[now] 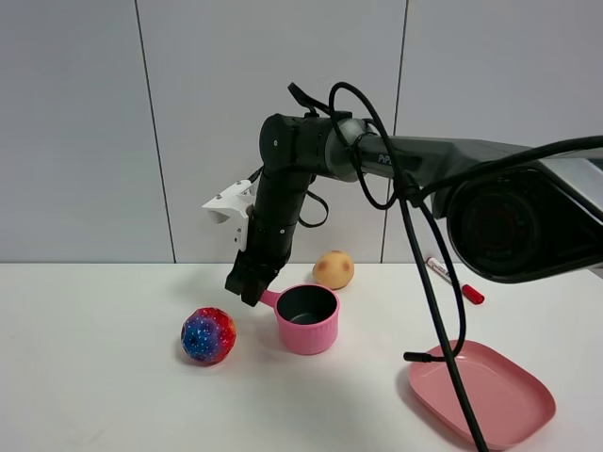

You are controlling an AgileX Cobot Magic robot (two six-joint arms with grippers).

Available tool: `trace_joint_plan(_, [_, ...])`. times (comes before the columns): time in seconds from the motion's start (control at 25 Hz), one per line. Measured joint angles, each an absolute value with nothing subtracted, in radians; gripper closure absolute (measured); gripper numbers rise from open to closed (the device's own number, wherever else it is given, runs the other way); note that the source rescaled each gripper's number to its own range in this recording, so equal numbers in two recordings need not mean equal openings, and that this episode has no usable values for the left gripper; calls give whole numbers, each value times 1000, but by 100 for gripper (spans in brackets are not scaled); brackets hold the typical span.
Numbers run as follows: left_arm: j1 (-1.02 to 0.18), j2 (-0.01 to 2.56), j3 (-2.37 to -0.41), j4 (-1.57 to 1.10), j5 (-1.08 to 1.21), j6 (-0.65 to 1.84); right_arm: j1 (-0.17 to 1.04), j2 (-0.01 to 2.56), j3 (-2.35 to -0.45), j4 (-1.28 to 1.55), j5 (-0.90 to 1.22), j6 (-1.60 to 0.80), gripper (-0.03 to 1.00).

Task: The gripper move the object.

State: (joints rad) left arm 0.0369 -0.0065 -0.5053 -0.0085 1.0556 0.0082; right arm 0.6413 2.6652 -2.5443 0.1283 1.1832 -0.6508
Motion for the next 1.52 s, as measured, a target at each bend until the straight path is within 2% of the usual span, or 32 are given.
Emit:
trace_joint_plan(0.04, [37,-6,-505,-8,1056,8,641,2666,-2544,128,1183,-643,87])
trace_joint_plan(0.08, [37,-6,-505,-8,1056,8,641,2666,-2544,126,1182,-628,76])
trace_joint_plan(0.2, [37,-6,-505,-8,1056,8,641,2666,-2544,124,1180,-580,33])
trace_joint_plan(0.24, [37,-6,-505,-8,1056,8,641,2666,-2544,120,1180,-563,22])
trace_joint_plan(0.36, [37,-6,-505,-8,1056,8,641,2657,-2544,110,1180,-539,8])
trace_joint_plan(0.6, [37,-6,-505,-8,1056,8,641,2565,-2544,64,1210,-510,4])
trace_joint_plan(0.84, [37,-6,-505,-8,1056,8,641,2351,-2544,-37,1212,-377,4])
trace_joint_plan(1.16, [37,-6,-505,-8,1056,8,680,2051,-2545,-165,1213,-337,4])
trace_joint_plan(1.52, [37,-6,-505,-8,1056,8,701,1849,-2515,-314,1213,-237,5])
